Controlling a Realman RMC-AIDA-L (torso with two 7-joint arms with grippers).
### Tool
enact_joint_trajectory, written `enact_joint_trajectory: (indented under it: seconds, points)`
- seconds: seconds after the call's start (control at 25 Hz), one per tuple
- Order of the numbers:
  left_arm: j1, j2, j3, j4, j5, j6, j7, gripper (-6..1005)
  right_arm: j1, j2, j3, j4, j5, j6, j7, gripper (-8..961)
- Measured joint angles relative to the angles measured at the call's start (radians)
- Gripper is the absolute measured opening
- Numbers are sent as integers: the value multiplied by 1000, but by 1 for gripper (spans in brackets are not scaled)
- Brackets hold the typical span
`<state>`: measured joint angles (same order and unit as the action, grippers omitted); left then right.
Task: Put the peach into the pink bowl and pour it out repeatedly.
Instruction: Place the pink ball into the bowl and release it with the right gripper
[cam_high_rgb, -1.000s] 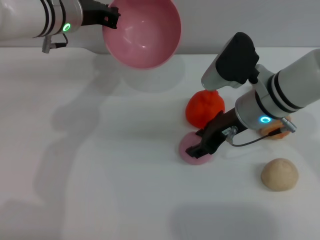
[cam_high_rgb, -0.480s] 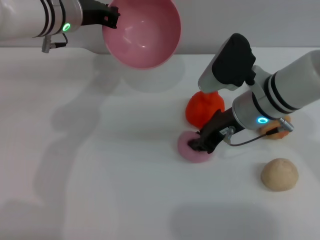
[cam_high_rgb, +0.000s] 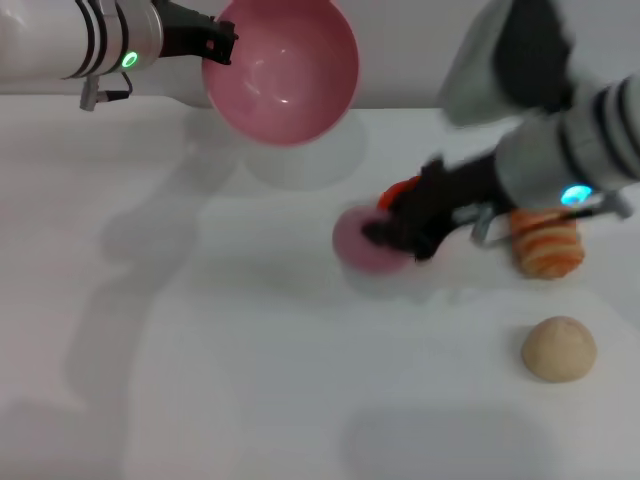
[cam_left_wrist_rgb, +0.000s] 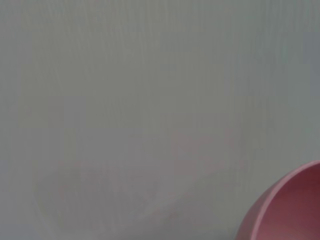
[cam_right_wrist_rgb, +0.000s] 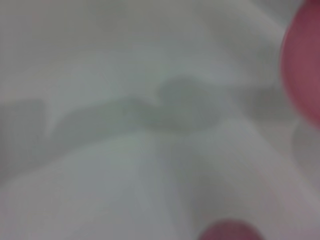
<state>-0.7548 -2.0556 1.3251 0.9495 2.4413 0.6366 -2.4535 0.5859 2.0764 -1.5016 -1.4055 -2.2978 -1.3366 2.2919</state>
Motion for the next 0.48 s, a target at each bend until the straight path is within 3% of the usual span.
enact_joint_trajectory:
  seconds: [0.2, 0.48]
  points:
    - [2, 0, 2, 1, 0, 24, 0, 46, -60, 5, 97, -234, 54, -35, -22, 87]
    - [3, -2, 52, 11, 0, 90, -5, 46, -44, 3, 108, -214, 89, 112, -76, 51]
